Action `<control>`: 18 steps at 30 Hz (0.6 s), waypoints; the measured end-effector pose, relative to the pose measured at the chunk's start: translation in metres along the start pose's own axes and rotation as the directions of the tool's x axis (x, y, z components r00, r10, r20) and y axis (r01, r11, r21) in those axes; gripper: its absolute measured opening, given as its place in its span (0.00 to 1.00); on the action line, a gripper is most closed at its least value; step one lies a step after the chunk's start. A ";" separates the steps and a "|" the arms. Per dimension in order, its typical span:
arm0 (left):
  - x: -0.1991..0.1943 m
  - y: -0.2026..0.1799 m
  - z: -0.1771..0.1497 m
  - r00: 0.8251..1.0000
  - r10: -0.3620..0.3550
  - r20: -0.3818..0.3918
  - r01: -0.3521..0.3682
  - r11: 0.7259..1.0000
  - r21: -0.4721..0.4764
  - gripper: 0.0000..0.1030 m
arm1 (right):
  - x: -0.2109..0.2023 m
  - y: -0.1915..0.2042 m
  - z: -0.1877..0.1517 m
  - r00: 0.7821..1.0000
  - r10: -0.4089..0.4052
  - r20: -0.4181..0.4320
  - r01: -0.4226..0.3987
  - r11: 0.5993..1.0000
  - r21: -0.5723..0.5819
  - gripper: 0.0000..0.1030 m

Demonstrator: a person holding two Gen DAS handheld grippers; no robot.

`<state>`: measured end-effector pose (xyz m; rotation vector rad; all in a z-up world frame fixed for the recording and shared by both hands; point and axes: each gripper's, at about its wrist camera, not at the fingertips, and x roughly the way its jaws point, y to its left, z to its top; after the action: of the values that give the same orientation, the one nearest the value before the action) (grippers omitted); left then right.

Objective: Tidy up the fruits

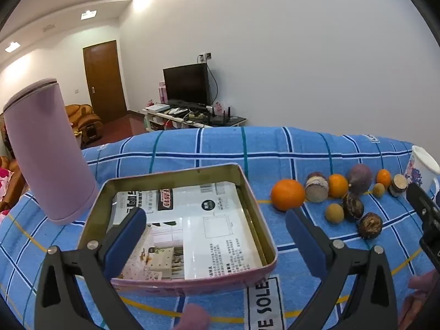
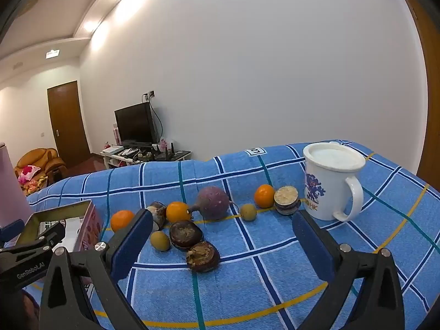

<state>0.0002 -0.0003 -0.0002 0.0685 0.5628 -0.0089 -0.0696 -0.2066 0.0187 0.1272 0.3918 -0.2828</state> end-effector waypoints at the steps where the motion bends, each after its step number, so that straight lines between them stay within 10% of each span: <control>1: 0.001 0.000 0.000 1.000 0.008 -0.004 -0.008 1.000 0.004 1.00 | 0.000 0.000 0.000 1.000 -0.003 0.007 0.003 1.000 -0.006 0.99; 18: -0.001 -0.005 -0.005 0.998 -0.051 -0.019 0.052 0.999 0.014 1.00 | 0.004 0.002 0.000 1.000 0.005 -0.031 -0.006 1.000 -0.012 0.99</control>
<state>-0.0041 -0.0054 -0.0044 0.0681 0.5827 -0.0627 -0.0650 -0.2062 0.0174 0.1206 0.4234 -0.2731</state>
